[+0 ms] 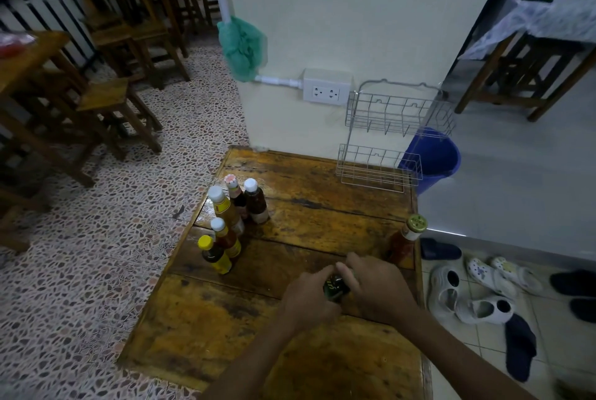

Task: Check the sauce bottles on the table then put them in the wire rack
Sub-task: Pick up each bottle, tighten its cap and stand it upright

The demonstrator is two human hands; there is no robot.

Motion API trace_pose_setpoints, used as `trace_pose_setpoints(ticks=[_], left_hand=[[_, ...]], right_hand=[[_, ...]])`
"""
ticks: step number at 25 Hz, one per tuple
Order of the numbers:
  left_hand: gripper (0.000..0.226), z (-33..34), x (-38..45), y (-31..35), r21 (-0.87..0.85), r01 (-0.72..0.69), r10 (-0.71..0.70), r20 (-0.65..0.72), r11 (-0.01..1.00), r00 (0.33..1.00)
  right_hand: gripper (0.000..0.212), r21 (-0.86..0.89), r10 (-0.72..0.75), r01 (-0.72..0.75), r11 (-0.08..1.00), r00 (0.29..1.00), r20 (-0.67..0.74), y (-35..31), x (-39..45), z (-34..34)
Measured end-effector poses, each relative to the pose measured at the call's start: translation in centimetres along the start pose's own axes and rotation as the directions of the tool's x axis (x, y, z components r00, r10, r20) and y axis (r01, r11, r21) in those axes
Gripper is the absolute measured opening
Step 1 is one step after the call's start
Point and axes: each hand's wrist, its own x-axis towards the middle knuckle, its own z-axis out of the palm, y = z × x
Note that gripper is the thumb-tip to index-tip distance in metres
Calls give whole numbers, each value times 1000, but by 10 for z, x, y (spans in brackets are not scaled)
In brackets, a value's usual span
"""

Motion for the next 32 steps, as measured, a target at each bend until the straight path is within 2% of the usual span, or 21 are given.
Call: trace_pose_setpoints(ticks=[1,2,4,8,10,11,12,13,15,16,17,18,19,20,21,23,24,27,29,32], left_hand=[[46,-11,1,-1,-141,-12,26,101,990,995],[44,-21,0,-1,-211,-13,48,159,977,986],[46,-33,-1,-2,-228,-14,60,195,973,979],[50,-34,2,-7,-25,-26,28,69,999,997],[64,-28,0,-17,82,-8,6,32,997,999],[69,-21,-3,-24,162,-9,9,3,987,1000],[70,-14,-6,-30,250,-10,17,-24,968,1000],[68,-8,-9,-35,329,-21,40,-53,944,998],[62,-1,-12,-43,411,-21,71,-106,911,992],[60,-3,-12,-47,415,-14,62,-101,909,993],[60,-9,-11,-49,366,-11,47,-89,930,995],[62,-18,-11,-49,231,-2,12,-43,973,999],[64,-28,-10,-51,14,1,-1,25,1000,1000],[61,-40,-10,-52,-230,-12,33,85,973,996],[55,-49,-10,-53,-404,-26,74,104,914,992],[50,-63,-11,-56,-505,-30,93,100,862,991],[49,-66,-10,-58,-480,-27,71,73,877,995],[40,-64,-6,-68,-243,-6,-12,-71,970,997],[37,-57,-7,-76,-138,7,-32,-175,990,984],[48,-44,-5,-90,27,26,-16,-308,999,951]], right_hand=[[46,15,-75,76,997,994,-77,1,2,-9],[42,24,-140,144,989,984,-109,-2,4,-16],[41,57,-166,176,983,974,-154,-7,11,-22],[41,241,39,-9,971,992,-123,-23,26,-9],[29,230,64,-65,971,998,11,-30,25,-1],[24,256,102,-141,956,982,159,-37,19,3],[23,272,132,-180,945,974,186,-39,15,16],[20,353,213,-291,889,946,245,-41,13,23],[29,339,345,-399,852,915,210,-45,19,32],[34,319,353,-410,854,909,223,-49,22,34],[36,288,331,-394,873,912,243,-54,26,32],[36,278,305,-360,891,926,222,-59,30,29],[38,313,270,-303,900,952,142,-66,35,21],[40,309,228,-236,922,972,60,-71,41,13],[40,269,148,-144,952,989,4,-72,46,7],[35,166,5,3,986,999,-44,-73,58,1],[32,159,-8,14,987,999,-39,-75,67,1],[28,251,103,-99,963,995,-1,-85,84,9],[29,255,127,-128,958,992,22,-92,90,19],[25,247,173,-196,949,979,112,-93,94,35]])
